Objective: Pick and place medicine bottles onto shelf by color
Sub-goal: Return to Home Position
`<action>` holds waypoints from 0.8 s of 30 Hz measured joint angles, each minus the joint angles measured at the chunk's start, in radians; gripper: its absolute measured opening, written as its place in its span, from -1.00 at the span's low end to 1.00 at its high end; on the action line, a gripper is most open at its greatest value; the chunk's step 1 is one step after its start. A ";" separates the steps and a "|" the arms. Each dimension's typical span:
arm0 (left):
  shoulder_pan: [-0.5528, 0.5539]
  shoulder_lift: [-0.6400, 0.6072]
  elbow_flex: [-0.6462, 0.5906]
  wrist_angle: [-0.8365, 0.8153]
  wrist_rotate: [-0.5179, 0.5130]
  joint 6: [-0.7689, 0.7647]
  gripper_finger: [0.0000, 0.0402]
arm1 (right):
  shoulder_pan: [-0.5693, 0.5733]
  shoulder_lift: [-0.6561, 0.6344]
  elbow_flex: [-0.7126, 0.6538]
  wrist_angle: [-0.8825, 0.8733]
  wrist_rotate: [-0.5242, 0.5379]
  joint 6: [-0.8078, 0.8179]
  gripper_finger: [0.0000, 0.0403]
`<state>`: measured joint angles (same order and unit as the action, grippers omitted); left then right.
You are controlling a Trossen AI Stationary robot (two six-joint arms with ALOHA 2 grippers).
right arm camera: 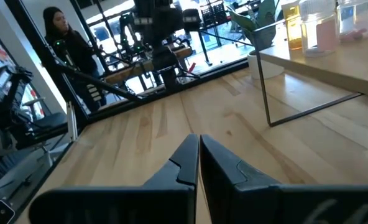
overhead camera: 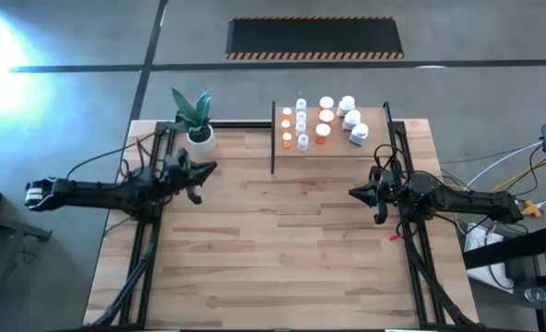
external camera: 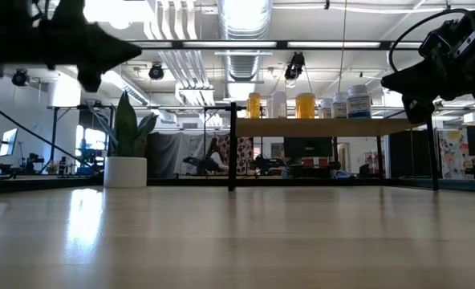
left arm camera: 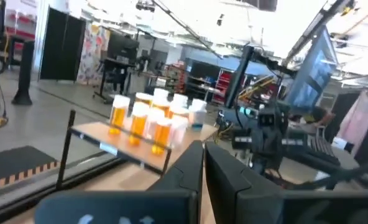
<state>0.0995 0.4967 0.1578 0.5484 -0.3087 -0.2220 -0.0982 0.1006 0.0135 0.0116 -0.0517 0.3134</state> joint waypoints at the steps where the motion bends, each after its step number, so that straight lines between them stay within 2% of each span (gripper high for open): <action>1: -0.020 -0.016 -0.036 0.024 -0.017 0.013 -1.00 | 0.000 0.000 0.000 0.000 0.000 0.000 -0.96; 4: -0.055 -0.081 -0.115 0.053 -0.025 0.062 -1.00 | 0.000 0.000 0.000 0.000 0.000 0.000 -0.96; 7: -0.061 -0.184 -0.149 0.002 -0.017 0.128 -1.00 | 0.000 0.000 0.000 0.001 0.000 0.000 -0.96; 13: -0.061 -0.497 -0.118 -0.445 -0.004 0.150 -1.00 | 0.000 0.000 0.000 0.001 0.000 0.000 -0.96; 16: -0.062 -0.472 -0.098 -0.594 0.010 0.143 -1.00 | 0.000 0.000 -0.001 0.005 -0.001 0.000 -0.96; 21: -0.062 -0.474 -0.125 -0.557 0.050 0.125 -1.00 | 0.000 0.006 -0.002 0.007 -0.001 0.000 -0.96; 24: -0.062 -0.455 -0.126 -0.561 0.060 0.182 -1.00 | 0.000 0.006 -0.002 0.007 -0.001 0.000 -0.96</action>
<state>0.0380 0.0418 0.0319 -0.0128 -0.2489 -0.0403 -0.0986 0.1070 0.0120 0.0187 -0.0527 0.3132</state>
